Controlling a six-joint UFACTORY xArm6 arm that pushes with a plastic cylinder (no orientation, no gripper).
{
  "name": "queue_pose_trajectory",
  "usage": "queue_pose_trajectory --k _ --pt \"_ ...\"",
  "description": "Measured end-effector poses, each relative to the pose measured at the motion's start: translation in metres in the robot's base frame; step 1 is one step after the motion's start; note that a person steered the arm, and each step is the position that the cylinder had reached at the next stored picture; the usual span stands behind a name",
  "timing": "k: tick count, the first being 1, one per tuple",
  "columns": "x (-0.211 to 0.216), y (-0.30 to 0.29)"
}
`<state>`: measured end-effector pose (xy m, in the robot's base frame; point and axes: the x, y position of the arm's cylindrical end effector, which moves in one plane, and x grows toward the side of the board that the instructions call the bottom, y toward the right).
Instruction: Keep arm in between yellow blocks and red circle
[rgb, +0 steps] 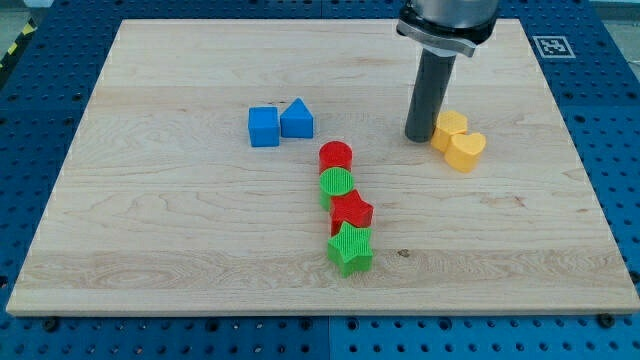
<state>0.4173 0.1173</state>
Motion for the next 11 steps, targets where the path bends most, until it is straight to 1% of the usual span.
queue_pose_trajectory --k 3,4,5,7,9,10,11 --pt "0.0 0.001" --pt "0.006 0.001" --pt "0.026 -0.003" --pt "0.039 -0.003" --pt "0.042 -0.007" --pt "0.043 -0.03" --pt "0.012 -0.049"
